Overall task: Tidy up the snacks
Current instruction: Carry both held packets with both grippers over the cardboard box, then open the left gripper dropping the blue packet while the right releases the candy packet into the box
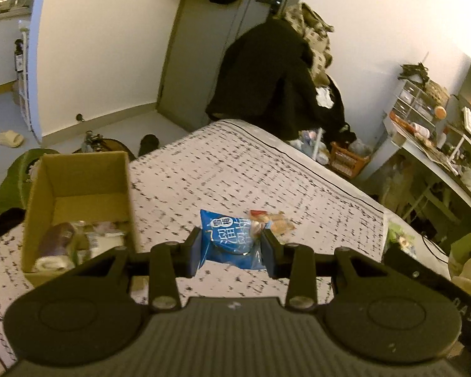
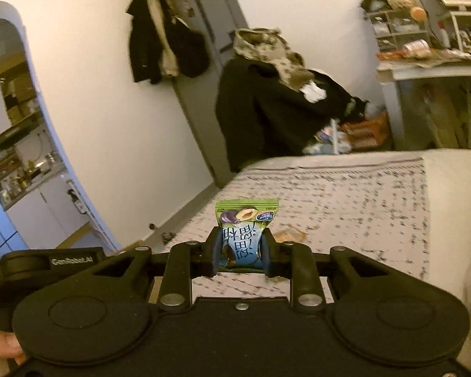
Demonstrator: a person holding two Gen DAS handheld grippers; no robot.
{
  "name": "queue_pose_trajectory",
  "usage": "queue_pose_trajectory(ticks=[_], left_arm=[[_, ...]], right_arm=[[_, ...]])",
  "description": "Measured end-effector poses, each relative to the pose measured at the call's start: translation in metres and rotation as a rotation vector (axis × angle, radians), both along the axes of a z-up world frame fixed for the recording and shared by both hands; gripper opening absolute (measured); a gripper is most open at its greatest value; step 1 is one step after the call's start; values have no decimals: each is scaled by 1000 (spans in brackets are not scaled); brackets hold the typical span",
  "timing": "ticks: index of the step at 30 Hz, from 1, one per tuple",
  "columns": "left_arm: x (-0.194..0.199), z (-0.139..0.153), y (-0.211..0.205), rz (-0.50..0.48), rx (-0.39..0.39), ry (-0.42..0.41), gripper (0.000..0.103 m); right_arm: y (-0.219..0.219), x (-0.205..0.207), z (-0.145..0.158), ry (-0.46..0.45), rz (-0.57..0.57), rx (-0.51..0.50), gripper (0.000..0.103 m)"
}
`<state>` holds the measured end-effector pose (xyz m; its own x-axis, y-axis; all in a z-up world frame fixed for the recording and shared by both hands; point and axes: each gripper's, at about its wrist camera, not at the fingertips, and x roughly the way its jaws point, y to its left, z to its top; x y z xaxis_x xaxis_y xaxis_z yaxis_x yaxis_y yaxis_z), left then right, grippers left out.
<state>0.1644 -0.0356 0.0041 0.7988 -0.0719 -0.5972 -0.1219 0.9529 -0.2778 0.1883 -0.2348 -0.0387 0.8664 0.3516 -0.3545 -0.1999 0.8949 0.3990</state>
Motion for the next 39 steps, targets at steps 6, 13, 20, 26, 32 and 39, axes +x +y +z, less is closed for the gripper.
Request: queue_pose_trajectory(ticks=[6,13,20,26,32,39], left_arm=[[-6,4,26,42,-1,-16,38],[-9,7,58,100,-4,-20,38],[-10,3,90,158,-13,-13,38],[-4,-12,118,204,-34,9,38],[10,-26,141,244,-70,44,38],[27,-41,156,272,-92,75,38]], right_arm=[[12,-4,6,-43,31,-4,25],[32,4,4,-58,101,-8,25],[62,19,-2,-61,186,5,25],[81,34,-10,-46,233,24,25],[110,49,-21,-28,289,28,25],[140,71,-31,-10,350,53,25]])
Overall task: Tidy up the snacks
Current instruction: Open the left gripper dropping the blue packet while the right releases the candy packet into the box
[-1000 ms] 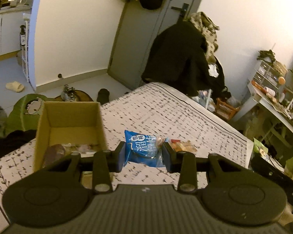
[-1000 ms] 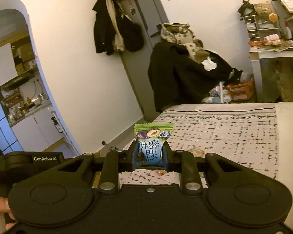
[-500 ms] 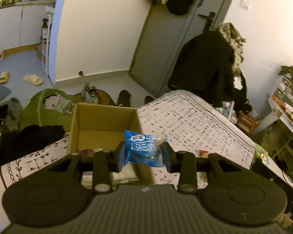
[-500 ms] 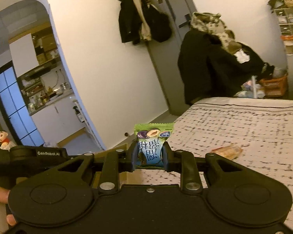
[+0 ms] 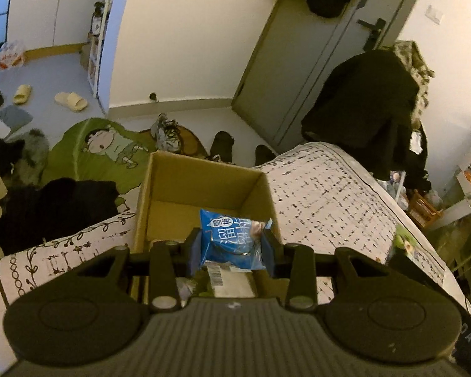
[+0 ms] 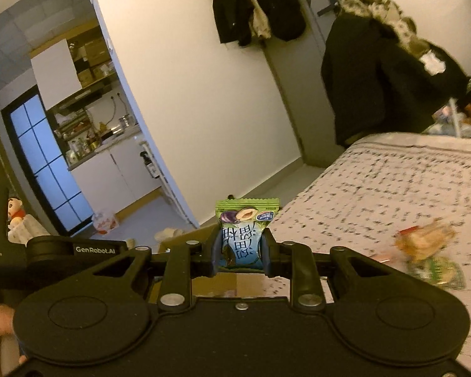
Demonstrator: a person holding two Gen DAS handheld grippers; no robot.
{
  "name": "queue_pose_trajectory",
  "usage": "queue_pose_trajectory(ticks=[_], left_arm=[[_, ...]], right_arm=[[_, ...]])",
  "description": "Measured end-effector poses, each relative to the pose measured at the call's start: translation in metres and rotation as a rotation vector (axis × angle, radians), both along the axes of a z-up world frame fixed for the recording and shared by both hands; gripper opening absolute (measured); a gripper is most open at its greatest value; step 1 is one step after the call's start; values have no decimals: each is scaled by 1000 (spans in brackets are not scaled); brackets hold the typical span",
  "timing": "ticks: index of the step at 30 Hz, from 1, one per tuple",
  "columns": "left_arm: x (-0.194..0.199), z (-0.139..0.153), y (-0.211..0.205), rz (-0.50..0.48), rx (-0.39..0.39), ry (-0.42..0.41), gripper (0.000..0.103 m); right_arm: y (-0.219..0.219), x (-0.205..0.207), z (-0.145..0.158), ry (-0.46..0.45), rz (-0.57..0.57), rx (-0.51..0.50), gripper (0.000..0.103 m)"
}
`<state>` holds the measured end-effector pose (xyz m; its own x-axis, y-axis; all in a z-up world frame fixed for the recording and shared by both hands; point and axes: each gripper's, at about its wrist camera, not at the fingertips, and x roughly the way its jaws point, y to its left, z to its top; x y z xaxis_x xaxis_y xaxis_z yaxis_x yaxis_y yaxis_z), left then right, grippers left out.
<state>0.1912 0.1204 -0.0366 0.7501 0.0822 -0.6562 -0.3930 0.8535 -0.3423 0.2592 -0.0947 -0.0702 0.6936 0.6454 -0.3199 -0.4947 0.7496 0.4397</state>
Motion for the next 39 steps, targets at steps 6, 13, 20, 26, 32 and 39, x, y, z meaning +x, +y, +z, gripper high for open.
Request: queue_pose_trajectory(ticks=[6,13,20,26,32,39], left_arm=[[13,-8,12,-13,-31,12,44],[15,-12,19,-2,-26,30,57],[14,-7,24,19,11,26,60],[7,-6,27,42,28,49,64],[2,-4,25,55,47,61,78],[-4,6,16,61,94,75,91]], right_arm=[[24,9,-8,5,67,2,25],[46,21,-16,28,117,1,25],[62,29,-19,46,131,5,25],[68,24,-19,69,154,-37,33],[46,18,-9,86,97,-27,60],[20,7,1,101,37,-96,60]])
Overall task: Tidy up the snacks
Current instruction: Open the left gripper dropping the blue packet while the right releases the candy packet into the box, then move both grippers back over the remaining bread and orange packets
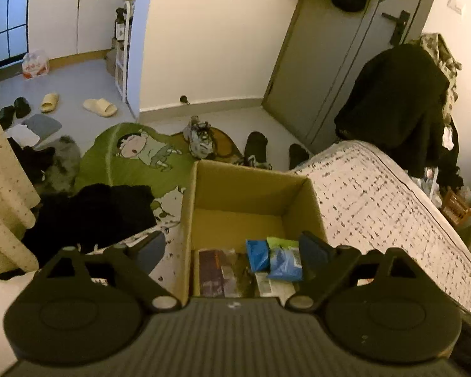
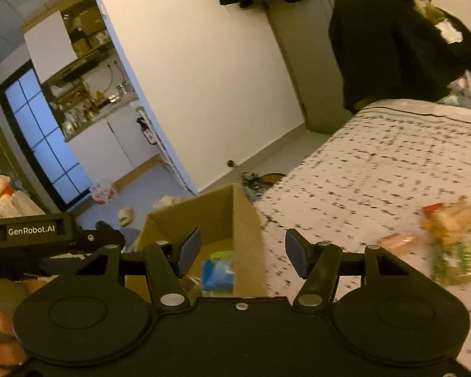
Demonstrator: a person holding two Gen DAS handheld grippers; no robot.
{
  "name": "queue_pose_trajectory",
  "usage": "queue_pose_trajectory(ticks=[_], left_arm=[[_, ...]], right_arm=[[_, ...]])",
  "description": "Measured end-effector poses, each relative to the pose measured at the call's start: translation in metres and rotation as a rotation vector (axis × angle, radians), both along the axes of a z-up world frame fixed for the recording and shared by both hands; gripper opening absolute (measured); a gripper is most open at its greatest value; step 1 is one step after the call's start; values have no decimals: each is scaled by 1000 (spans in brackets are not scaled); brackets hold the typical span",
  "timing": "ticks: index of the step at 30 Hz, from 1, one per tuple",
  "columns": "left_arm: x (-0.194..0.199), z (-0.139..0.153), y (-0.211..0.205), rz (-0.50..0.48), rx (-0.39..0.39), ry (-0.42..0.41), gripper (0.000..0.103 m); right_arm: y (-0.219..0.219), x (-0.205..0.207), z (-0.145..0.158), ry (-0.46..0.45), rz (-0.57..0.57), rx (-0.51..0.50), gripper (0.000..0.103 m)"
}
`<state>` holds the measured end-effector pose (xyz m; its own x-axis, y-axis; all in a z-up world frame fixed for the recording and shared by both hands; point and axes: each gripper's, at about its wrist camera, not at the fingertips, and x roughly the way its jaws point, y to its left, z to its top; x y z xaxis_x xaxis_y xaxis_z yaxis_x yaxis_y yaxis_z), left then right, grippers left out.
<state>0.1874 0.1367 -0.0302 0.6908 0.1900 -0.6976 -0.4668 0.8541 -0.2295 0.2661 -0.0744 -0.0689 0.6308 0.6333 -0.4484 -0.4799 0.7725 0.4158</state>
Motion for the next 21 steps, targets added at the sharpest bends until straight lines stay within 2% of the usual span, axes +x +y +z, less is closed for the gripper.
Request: queue_pose_trajectory(ticks=[3,9,10,12,17,21], left_arm=[[-5,4,-2,-4,-6,-7,92],[-13,13,-13,-29,-1,-31,99],[-15,15,-15,-33,1,-34,103],[-17,17,-19,-40,0,-43,103],[-21,19,-30,-61,-2,-48,103],[-24,20,-39,-78,-6,-64,103]], right_arm=[[-8,-3,4,5,-7,-30,60],[-21,-8,8,33,-23,-89,60],[-23,-9,8,34,-24,-98,61],[-28,-11,9,29,-34,-113,62],[-46,-14,13,23,-76,-133,73],[-67,-18,12,35,-112,-162,76]])
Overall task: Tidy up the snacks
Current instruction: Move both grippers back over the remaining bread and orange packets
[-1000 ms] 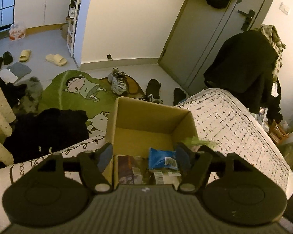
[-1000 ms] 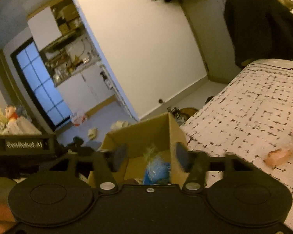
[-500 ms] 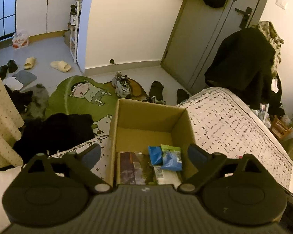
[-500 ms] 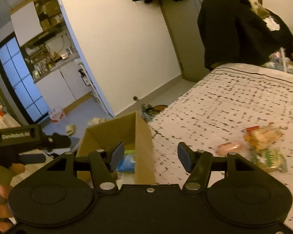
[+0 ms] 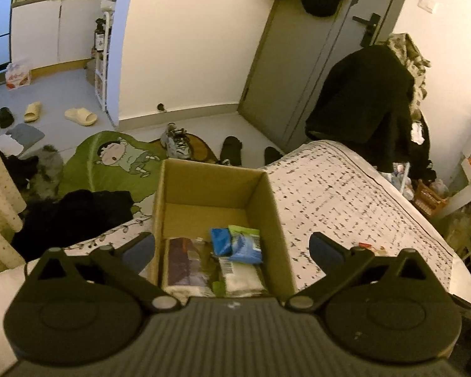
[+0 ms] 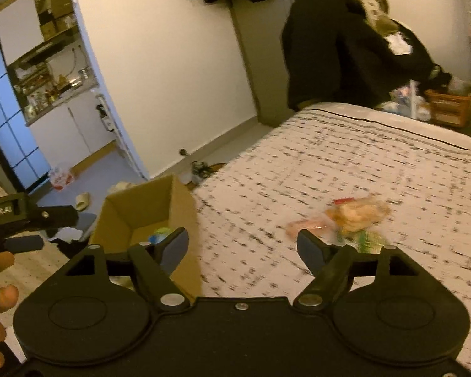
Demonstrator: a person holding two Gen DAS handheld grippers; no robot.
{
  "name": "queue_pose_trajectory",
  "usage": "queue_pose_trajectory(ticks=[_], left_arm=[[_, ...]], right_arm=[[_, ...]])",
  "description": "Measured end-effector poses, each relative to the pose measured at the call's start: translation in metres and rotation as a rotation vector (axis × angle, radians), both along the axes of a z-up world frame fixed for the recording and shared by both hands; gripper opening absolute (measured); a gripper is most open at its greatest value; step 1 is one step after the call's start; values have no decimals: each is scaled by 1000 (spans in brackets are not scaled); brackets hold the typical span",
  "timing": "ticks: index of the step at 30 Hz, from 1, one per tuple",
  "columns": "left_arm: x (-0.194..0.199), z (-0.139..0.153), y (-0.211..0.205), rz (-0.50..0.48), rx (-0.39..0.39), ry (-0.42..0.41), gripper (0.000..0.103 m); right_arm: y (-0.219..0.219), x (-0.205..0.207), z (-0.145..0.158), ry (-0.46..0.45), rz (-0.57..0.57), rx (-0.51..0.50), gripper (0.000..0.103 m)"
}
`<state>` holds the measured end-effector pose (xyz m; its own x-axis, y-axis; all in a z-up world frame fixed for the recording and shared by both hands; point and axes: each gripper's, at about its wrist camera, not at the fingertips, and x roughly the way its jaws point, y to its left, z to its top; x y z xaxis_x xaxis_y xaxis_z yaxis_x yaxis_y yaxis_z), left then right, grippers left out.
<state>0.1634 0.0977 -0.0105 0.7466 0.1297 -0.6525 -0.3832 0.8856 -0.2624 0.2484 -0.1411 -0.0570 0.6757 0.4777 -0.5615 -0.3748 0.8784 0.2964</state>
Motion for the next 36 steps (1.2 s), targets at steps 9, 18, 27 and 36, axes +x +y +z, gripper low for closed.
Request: queue_pose_trajectory(ticks=[9,18,27,36], left_arm=[[4,0,-31,-71,-47,-17,103],[11,-1,-75,-154,-42,6,103],[24,-3,-117,-271,9,6,102],[56,-27,-156,-410,83,31,99]], right_arm=[[-52,-2,-7,38,-117,-18,77],[-97,-6,-15,63,-207,-3,77],[-123,-6,-22,86,-285,49,77],[-141,-16,-43,139,-424,89,77]])
